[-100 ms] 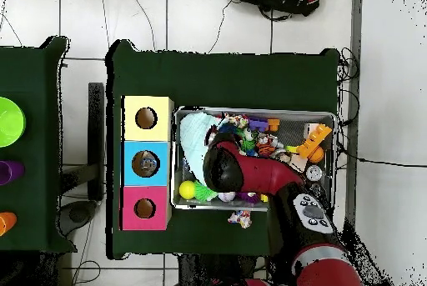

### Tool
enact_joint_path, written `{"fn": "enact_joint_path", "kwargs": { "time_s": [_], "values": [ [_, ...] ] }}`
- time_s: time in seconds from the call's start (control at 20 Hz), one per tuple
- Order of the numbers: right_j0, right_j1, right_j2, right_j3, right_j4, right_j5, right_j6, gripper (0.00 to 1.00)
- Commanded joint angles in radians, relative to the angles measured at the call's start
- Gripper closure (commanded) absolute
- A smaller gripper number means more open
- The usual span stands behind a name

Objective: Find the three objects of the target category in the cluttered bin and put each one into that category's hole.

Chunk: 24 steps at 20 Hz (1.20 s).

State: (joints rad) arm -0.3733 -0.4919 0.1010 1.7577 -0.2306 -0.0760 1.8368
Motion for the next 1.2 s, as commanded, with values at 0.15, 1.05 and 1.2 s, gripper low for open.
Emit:
{"fn": "enact_joint_path", "kwargs": {
  "time_s": [0.15,1.05,1.2],
  "values": [
    [-0.024,0.115,0.067,0.064,-0.105,-0.067,0.096,0.0],
    [-0.03,0.112,0.095,0.012,-0.067,0.076,0.042,1.0],
    [-0.061,0.11,0.126,-0.008,-0.061,0.129,0.021,1.0]
  ]
}}
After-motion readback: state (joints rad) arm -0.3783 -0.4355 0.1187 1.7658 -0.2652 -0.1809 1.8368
